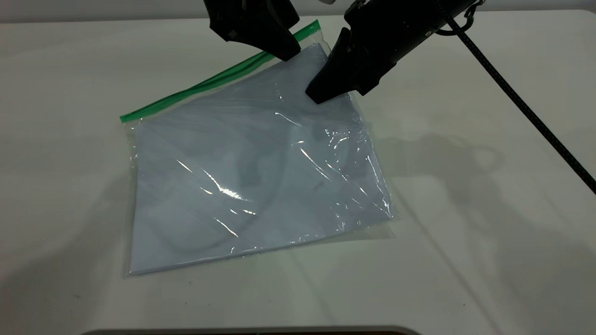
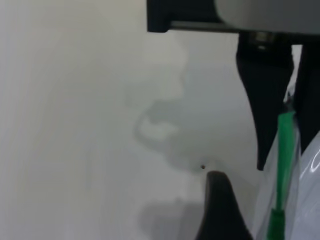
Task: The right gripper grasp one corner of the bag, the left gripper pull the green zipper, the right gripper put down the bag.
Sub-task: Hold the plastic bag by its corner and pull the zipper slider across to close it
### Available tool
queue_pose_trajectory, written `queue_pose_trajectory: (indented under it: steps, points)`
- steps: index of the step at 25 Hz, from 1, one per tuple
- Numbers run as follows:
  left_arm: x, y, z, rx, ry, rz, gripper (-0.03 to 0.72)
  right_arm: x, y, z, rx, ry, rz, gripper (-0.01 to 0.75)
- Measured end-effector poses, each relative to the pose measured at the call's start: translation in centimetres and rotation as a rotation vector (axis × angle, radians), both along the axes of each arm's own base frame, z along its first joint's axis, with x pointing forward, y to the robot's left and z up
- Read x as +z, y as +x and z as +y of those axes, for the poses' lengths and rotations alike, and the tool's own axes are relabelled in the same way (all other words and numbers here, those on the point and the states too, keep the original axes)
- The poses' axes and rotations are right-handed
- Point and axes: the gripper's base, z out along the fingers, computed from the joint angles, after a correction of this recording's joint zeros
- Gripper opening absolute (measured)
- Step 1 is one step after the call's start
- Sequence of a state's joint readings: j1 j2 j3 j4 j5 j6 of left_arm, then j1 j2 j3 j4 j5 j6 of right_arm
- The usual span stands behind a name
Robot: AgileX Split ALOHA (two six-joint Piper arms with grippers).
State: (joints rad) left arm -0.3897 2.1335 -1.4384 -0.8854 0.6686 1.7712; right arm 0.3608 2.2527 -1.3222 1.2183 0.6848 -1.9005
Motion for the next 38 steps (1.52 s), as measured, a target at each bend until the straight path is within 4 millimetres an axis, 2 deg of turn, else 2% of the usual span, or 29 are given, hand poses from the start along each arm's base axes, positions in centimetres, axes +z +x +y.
queue_pose_trajectory:
  steps: [11, 17, 21, 30, 38]
  points:
    - [0.1, 0.0, 0.0, 0.002, -0.003, 0.005, 0.299, 0.2, -0.2, 0.2, 0.013, 0.031, 0.026, 0.036]
    - [-0.1, -0.2, -0.1, -0.004, -0.006, 0.033, 0.278, 0.2, -0.2, 0.2, 0.012, 0.035, 0.026, 0.036]
    - [-0.9, -0.4, -0.1, -0.019, -0.002, 0.068, 0.273, 0.2, -0.2, 0.3, 0.01, 0.038, 0.027, 0.036]
    - [-1.0, -0.3, -0.2, -0.032, -0.006, 0.059, 0.16, 0.2, -0.2, 0.3, 0.01, 0.038, 0.027, 0.036]
    - [-1.0, -0.3, -0.2, -0.031, -0.017, 0.058, 0.129, 0.3, 0.0, -0.2, -0.007, 0.057, 0.043, 0.036]
